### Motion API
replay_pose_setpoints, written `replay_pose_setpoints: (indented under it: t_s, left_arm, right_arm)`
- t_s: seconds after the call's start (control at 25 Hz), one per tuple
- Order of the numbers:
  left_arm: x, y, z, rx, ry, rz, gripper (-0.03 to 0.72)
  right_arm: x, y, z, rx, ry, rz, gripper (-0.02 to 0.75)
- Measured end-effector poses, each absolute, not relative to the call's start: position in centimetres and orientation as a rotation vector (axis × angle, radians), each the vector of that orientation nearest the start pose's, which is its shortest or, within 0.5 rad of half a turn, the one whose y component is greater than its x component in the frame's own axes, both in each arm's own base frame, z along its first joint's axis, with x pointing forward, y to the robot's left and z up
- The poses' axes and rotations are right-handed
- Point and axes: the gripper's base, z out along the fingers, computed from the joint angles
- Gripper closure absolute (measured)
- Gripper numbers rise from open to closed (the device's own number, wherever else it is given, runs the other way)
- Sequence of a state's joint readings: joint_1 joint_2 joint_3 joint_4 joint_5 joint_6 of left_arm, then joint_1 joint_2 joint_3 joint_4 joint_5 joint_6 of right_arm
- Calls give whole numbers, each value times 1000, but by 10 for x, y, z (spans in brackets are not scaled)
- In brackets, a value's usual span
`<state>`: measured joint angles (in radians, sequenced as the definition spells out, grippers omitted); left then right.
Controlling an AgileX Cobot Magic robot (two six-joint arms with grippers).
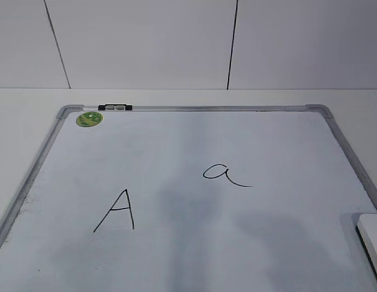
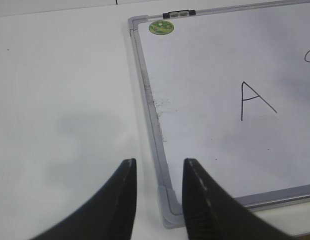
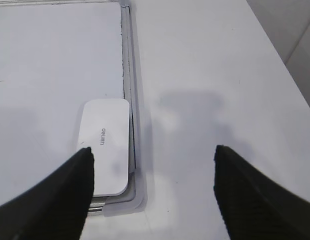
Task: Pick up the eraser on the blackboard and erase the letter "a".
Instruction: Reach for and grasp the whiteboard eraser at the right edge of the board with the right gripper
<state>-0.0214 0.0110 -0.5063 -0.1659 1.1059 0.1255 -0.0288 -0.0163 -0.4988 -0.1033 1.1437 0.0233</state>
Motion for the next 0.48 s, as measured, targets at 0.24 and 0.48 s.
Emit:
replay_pose_setpoints:
  t_s: [0.24,0.48]
  left_arm:
    - [-7,-13,276,165,2079,-137,453]
    - [-7,-13,276,165,2079,-137,453]
  right_arm:
    - [-11,-8,271,66,2109,-128,146]
    - [-11,-8,271,66,2109,-128,146]
